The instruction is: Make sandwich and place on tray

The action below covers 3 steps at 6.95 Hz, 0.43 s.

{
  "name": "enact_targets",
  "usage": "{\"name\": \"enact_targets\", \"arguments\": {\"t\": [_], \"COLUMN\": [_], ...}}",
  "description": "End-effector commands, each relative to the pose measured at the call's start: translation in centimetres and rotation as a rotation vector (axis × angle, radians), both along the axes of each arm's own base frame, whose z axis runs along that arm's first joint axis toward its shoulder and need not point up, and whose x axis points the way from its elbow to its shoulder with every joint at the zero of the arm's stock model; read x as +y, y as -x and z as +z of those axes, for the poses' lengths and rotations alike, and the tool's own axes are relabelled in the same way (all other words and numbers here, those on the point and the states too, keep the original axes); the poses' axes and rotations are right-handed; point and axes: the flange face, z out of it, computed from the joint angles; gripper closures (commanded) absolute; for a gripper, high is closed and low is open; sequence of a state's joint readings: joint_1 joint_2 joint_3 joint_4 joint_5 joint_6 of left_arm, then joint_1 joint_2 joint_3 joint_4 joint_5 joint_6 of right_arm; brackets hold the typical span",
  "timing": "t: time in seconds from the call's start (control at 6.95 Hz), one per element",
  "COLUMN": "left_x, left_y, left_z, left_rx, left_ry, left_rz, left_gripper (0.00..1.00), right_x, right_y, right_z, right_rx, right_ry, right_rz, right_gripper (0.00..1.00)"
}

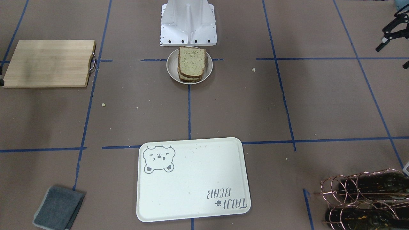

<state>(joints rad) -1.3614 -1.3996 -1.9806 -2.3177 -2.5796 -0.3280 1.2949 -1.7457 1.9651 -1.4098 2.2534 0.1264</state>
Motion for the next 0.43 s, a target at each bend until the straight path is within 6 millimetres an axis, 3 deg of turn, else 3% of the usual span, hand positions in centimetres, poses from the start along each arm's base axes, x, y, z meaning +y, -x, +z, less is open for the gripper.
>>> {"name": "enact_targets", "arguments": {"t": [0.0,0.29], "left_x": [3.6,8.1], "left_y": [-10.7,-25.0], "left_z": [-6.6,-9.8], "left_rx": [0.132,0.147], "left_ry": [0.223,0.436], "left_rz": [0.126,0.021], "left_gripper": [0.0,0.0], "right_x": [2.2,6.0], "right_y": [-8.3,-12.0], "right_z": [3.9,7.4], "right_rx": [0.051,0.054], "right_ry": [0.028,0.103], "right_rz": [-0.031,0.034], "right_gripper": [0.0,0.0]}}
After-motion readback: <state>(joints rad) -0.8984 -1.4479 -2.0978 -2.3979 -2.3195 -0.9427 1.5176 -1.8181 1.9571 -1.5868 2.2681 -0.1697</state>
